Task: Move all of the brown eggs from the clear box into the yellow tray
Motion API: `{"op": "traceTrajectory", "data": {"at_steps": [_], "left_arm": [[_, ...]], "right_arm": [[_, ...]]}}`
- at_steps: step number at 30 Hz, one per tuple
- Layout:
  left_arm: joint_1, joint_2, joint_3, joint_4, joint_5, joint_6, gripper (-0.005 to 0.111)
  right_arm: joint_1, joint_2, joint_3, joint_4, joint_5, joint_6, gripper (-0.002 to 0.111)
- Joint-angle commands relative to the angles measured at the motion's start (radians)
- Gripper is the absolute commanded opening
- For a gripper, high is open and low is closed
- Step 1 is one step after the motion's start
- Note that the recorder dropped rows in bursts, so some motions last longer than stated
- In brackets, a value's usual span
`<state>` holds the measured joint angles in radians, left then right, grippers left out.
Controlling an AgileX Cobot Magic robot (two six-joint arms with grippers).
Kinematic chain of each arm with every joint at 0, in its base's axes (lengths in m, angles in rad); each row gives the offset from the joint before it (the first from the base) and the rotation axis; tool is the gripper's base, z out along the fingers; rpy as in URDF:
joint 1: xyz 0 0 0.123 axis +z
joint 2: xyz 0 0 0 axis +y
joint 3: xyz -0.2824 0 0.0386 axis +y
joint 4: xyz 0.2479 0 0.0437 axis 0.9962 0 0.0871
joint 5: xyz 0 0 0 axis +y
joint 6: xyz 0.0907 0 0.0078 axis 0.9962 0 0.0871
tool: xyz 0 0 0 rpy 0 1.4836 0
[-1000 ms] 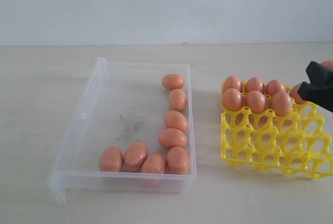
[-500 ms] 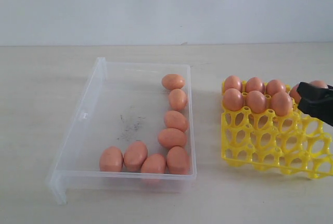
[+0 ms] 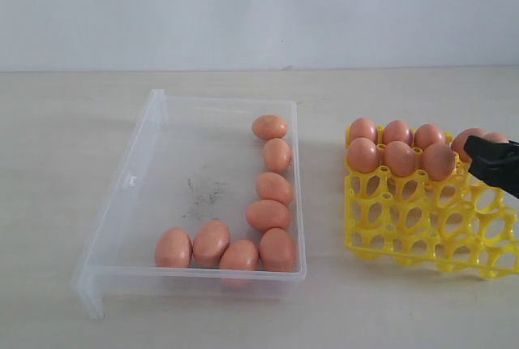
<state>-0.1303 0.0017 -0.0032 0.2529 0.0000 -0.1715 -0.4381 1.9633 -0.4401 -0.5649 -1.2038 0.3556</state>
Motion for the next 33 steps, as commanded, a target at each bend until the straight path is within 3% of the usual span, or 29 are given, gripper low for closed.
{"op": "traceTrajectory", "data": {"at_steps": [1,33], "left_arm": [[-0.007,-0.002,0.003,-0.002,0.000,0.001,0.004],[-0.007,-0.002,0.003,-0.002,0.000,0.001,0.004]], "right_arm": [[-0.006,0.001,-0.003,-0.032,-0.017,-0.049,0.000],[0.019,0.074,-0.015,0.038,-0.017,-0.167,0.000]]}}
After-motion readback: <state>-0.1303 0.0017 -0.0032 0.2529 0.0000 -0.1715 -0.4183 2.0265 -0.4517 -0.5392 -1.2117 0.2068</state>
